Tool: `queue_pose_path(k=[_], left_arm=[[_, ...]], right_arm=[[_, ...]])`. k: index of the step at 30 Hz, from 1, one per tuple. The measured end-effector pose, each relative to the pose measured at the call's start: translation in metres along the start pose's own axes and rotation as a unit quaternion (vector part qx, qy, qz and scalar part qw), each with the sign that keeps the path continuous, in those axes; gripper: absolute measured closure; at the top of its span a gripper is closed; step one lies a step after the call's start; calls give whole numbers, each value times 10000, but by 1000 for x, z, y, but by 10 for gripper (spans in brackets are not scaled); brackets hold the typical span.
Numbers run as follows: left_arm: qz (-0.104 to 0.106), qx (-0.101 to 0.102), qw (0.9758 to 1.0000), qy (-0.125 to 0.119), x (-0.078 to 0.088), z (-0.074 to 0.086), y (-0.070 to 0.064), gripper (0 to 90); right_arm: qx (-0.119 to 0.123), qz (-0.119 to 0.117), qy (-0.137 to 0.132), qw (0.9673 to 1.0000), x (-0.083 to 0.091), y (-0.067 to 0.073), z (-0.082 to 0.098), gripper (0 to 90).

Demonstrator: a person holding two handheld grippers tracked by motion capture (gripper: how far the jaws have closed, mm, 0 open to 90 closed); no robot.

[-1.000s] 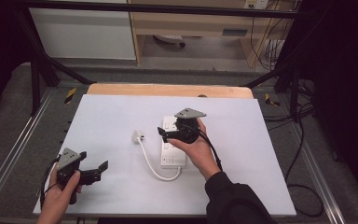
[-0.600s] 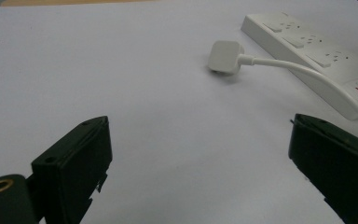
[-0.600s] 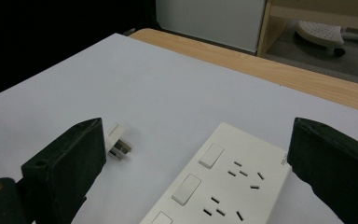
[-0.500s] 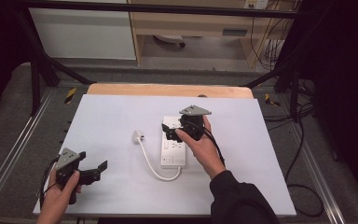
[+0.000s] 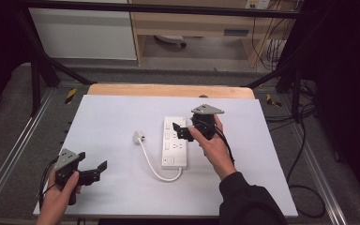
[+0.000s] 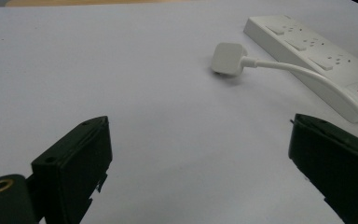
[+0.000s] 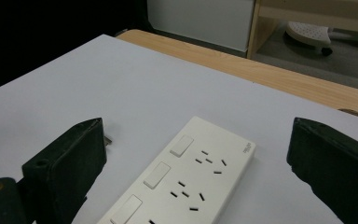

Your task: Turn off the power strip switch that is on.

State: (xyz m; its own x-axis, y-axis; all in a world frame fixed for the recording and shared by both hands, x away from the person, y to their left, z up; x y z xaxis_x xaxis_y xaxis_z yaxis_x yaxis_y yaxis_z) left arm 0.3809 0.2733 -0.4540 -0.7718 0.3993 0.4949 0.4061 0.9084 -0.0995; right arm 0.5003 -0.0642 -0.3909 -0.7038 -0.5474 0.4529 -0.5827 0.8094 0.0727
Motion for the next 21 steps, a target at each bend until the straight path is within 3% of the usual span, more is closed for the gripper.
queue_pose_path(k=[8,21], left_arm=[[-43,16,10000,-6,0,0,1,59],[-32,19,10000,-2,0,0,1,59]], right_arm=[[49,-76,-118,9999,14,-12,-1,56],[-28,49,-230,9997,37,-36,3,54]])
Point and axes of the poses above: each handheld gripper's, and its own axes: x roughly backward along the jaws, z roughly out of its underside, y roughly to its left, the point moved 7 cm from there along -x, roughly forward along the jaws, and after that the axes turned 1 degree about y, right-handed, at the moved point
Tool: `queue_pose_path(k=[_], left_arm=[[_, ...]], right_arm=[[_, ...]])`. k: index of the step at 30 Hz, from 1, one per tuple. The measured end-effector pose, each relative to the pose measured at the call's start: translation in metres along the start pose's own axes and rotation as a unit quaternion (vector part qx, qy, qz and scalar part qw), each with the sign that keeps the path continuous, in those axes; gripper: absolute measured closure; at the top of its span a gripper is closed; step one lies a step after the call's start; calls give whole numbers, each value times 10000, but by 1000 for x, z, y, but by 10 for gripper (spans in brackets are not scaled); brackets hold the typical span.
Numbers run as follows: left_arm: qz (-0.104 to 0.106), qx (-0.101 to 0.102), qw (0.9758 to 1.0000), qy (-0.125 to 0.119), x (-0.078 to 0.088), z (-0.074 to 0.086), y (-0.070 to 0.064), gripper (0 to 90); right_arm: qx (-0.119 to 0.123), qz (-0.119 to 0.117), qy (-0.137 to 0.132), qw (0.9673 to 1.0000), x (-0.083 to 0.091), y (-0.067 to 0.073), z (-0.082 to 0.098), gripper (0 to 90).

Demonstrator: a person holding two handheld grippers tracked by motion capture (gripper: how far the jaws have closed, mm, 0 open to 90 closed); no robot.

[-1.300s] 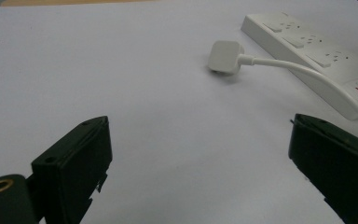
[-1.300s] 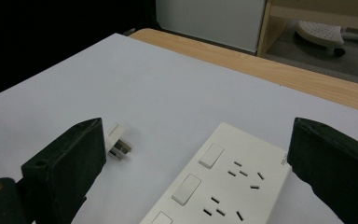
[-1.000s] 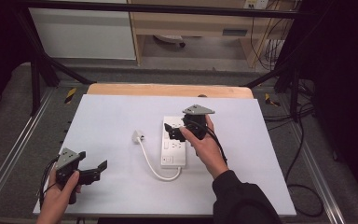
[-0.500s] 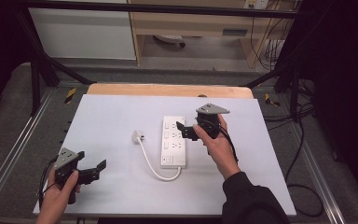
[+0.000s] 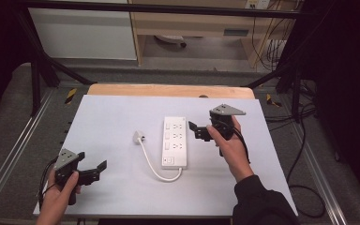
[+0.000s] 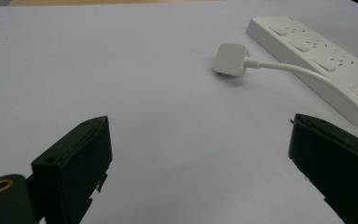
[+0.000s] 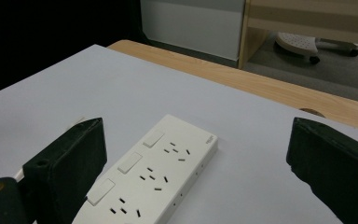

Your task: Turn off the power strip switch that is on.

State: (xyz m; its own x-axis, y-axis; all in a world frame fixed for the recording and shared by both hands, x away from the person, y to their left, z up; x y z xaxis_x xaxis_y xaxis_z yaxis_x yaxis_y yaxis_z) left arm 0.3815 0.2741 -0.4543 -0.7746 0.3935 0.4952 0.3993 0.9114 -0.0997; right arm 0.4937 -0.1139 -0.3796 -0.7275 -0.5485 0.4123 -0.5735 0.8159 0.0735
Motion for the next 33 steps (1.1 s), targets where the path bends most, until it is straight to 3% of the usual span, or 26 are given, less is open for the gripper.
queue_pose_path(k=[10,23,33], left_arm=[[-8,-2,10000,7,0,0,0,59],[5,11,10000,-2,0,0,0,59],[8,15,10000,-4,0,0,0,59]], right_arm=[[-39,111,-103,9999,20,-17,6,48],[-88,205,-217,9995,44,-28,15,39],[-169,342,-236,9990,62,-42,39,38]])
Point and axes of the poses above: each handheld gripper's, and its own axes: x roughly backward along the jaws, z roughly out of its underside, y roughly to its left, the point moved 7 cm from there along -x, roughly forward along the jaws, and after that the axes turned 1 degree about y, right-handed, at the moved point
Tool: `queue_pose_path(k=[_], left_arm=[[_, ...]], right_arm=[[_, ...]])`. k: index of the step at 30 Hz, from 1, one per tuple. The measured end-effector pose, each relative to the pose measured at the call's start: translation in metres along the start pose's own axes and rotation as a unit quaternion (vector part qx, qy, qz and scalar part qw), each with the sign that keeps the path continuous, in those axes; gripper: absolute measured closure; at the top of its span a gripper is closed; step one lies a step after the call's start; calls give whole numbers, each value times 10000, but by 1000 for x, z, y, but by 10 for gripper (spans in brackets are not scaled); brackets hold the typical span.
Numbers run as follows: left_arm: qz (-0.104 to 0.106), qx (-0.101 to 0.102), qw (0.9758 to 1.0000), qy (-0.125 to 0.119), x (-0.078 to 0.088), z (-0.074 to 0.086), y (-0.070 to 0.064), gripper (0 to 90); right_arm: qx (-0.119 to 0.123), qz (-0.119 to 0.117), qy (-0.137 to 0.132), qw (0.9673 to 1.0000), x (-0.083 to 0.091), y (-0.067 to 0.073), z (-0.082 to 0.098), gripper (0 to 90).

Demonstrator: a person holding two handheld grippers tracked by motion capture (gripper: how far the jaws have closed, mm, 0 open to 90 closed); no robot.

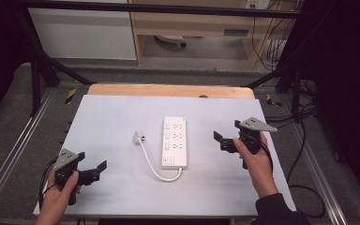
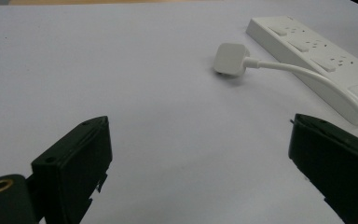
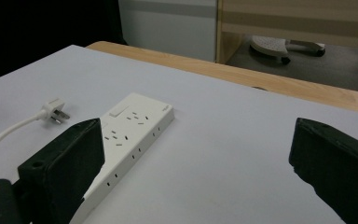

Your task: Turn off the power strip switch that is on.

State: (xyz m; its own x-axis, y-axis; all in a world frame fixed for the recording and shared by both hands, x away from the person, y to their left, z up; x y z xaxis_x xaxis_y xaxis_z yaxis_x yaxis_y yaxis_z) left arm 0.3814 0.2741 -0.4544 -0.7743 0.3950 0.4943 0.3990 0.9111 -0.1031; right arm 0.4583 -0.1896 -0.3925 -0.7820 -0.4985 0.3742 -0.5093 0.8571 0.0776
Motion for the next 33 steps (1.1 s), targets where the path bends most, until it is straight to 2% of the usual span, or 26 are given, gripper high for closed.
queue_pose_path(k=[4,10,19,23,29,33], left_arm=[[5,4,10000,-11,0,0,0,59],[12,-20,10000,-15,0,-1,-1,59],[24,-11,10000,-22,0,-1,-1,59],[31,-6,10000,-38,0,-1,-2,59],[43,-25,10000,-38,1,-1,-2,59],[47,-44,10000,-36,0,-2,-2,59]], right_arm=[[-24,182,-130,9997,12,-8,9,46],[-133,290,-246,9992,24,-16,24,63],[-146,358,-275,9989,21,-20,46,61],[-139,330,-160,9992,16,-18,57,57],[-144,252,183,9994,7,-16,73,50],[-158,302,547,9979,1,-17,86,48]])
Point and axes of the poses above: each handheld gripper's, and its own axes: x roughly backward along the jaws, z roughly out of its underside, y roughly to its left, the point moved 7 cm from there along -x, roughly forward along the jaws, and after that the axes turned 1 degree about y, right-handed, at the moved point
